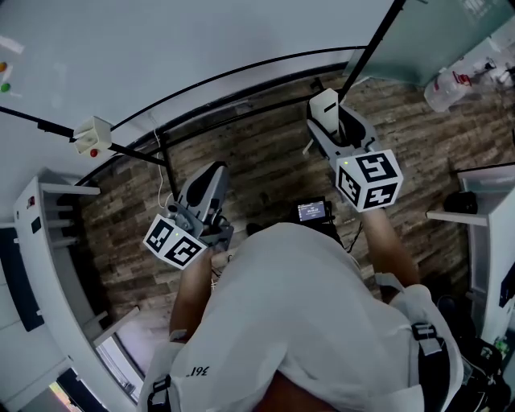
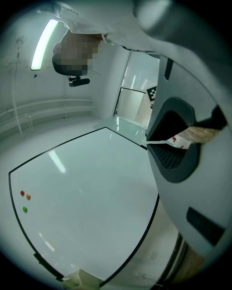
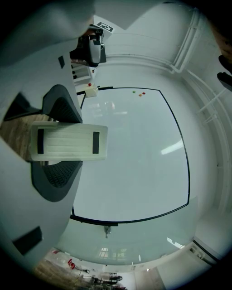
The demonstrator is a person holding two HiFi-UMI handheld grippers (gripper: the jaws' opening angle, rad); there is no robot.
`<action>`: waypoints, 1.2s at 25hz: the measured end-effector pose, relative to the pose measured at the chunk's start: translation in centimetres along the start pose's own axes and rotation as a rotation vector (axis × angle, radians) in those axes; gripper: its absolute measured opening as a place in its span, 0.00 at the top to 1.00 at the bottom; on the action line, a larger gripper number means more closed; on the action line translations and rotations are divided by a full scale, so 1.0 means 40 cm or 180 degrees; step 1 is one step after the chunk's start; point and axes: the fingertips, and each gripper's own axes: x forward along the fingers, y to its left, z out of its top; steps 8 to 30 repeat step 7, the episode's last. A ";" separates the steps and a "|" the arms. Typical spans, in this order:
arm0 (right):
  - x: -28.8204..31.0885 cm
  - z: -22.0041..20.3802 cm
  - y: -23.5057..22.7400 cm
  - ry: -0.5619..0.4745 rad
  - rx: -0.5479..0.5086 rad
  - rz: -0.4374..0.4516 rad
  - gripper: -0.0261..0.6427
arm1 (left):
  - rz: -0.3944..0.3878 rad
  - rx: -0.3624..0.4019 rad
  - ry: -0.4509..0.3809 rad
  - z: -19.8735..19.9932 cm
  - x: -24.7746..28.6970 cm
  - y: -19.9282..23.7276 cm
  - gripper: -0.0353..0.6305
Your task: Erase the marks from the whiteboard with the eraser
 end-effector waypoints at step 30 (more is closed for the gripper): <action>0.008 0.003 0.000 -0.0028 -0.0046 -0.0025 0.55 | -0.0052 0.0024 -0.0005 0.000 0.011 0.001 0.91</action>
